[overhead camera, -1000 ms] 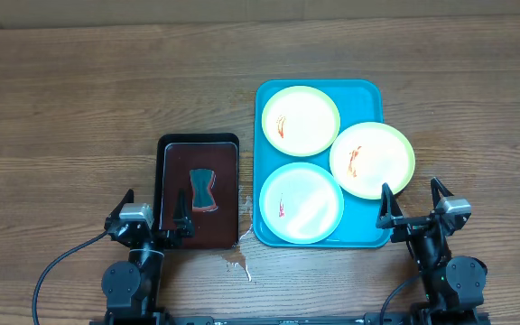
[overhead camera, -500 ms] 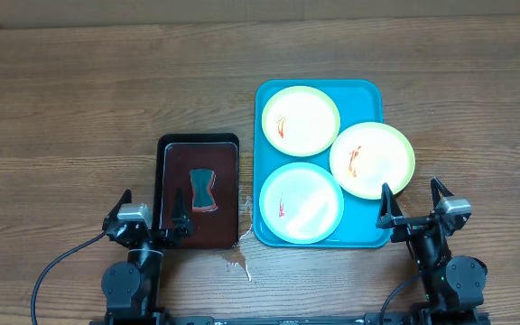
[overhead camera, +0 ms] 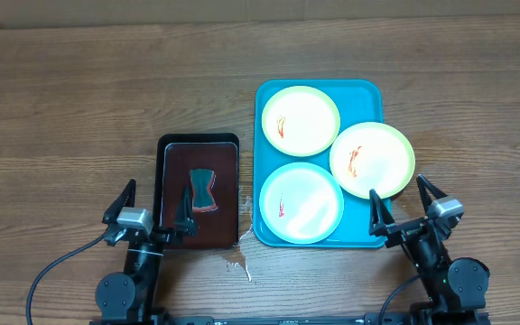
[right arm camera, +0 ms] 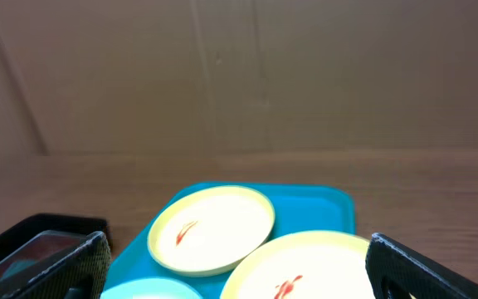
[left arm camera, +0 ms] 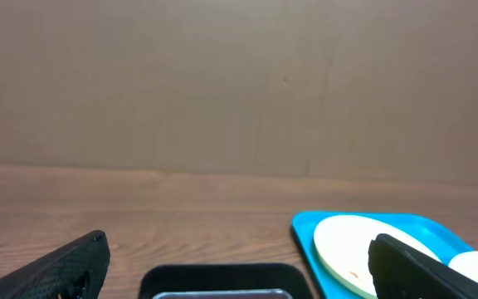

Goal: Clean dirty plates on tray and stack at the side

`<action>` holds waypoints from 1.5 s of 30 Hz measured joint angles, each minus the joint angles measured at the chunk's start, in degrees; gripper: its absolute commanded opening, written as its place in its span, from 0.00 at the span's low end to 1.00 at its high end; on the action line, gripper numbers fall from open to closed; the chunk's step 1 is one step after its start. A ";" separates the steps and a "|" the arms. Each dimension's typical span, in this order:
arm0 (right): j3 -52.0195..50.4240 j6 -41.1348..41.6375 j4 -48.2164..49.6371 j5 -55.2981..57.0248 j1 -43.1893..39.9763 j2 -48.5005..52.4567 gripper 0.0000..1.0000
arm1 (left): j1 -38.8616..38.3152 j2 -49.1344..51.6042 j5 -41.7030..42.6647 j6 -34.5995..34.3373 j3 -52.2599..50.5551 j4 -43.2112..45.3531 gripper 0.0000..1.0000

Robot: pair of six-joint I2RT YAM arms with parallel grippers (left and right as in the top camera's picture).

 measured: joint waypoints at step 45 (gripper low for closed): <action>56.68 12.85 -56.89 -4.76 4.44 64.57 1.00 | -5.68 77.83 -0.50 -8.50 69.11 -71.54 0.74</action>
